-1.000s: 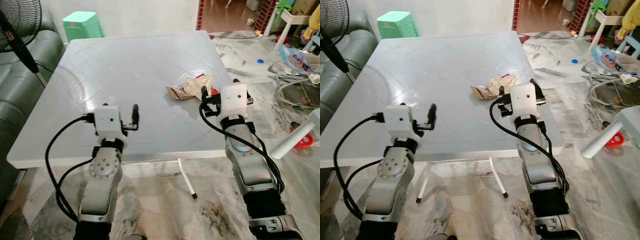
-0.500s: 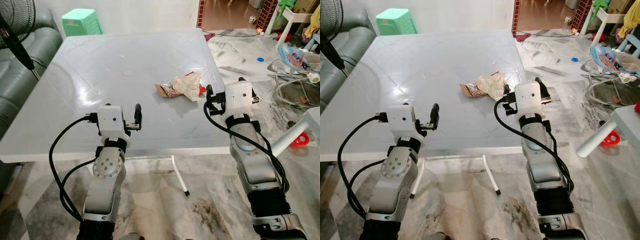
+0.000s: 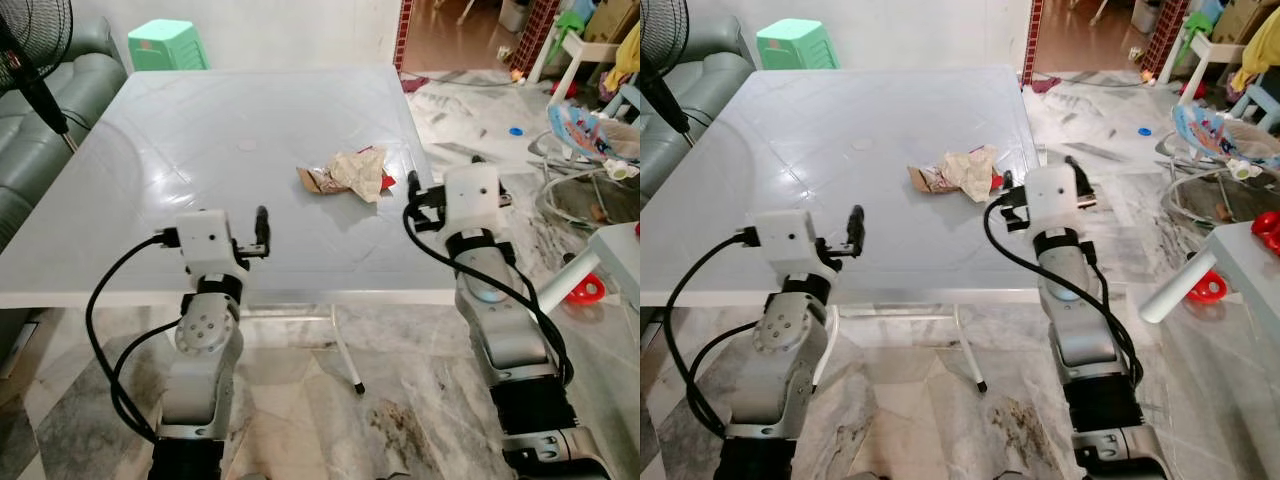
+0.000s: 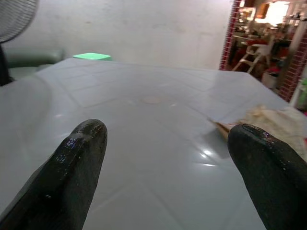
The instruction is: Picking trash to rubbish bin
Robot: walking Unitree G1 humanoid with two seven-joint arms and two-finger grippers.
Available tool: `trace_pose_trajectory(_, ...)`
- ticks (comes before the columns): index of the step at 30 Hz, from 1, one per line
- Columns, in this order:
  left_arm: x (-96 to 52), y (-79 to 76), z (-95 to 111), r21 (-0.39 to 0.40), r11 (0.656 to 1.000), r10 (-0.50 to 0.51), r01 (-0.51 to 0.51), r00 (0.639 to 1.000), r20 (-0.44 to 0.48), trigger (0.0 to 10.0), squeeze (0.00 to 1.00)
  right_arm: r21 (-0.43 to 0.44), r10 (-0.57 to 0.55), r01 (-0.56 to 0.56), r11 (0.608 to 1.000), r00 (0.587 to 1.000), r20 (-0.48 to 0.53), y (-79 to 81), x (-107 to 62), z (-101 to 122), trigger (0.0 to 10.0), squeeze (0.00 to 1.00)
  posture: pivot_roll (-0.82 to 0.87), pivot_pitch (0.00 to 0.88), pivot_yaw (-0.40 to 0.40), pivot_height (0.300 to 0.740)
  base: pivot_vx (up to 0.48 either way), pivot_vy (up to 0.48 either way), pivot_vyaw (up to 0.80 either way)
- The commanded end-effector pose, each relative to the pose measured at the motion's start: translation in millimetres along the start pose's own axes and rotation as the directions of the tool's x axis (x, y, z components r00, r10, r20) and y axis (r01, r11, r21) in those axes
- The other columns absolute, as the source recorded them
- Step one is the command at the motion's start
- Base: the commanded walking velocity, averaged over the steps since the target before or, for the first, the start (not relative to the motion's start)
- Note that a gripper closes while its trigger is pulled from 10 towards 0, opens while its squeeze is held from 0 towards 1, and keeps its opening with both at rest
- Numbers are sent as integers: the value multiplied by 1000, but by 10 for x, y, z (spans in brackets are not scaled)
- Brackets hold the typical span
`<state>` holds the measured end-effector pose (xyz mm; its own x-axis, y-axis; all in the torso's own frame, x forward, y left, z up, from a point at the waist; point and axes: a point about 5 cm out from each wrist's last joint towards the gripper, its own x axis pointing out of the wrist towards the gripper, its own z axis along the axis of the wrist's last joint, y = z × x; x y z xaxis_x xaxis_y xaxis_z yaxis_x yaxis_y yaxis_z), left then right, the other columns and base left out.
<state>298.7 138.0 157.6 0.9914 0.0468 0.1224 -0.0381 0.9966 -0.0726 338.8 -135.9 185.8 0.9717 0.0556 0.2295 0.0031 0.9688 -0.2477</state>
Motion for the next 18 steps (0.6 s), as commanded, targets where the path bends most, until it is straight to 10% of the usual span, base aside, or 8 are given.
trace_pose_trajectory(1,26,-1,15,-7,1000,7,-7,1000,1,10000,0,4,2,-2,1000,1000,12,-13,14,31,10000,0,26,83,-4,740,0,0,0)
trace_pose_trajectory(11,77,51,81,116,993,14,-19,999,44,10000,0,36,68,-68,997,998,-12,22,94,15,10000,0,28,83,-3,740,0,0,0)
trace_pose_trajectory(18,45,143,83,-21,1000,16,-16,1000,15,10000,0,63,100,-99,993,995,-23,28,129,-2,10000,0,37,86,-6,740,99,0,0)
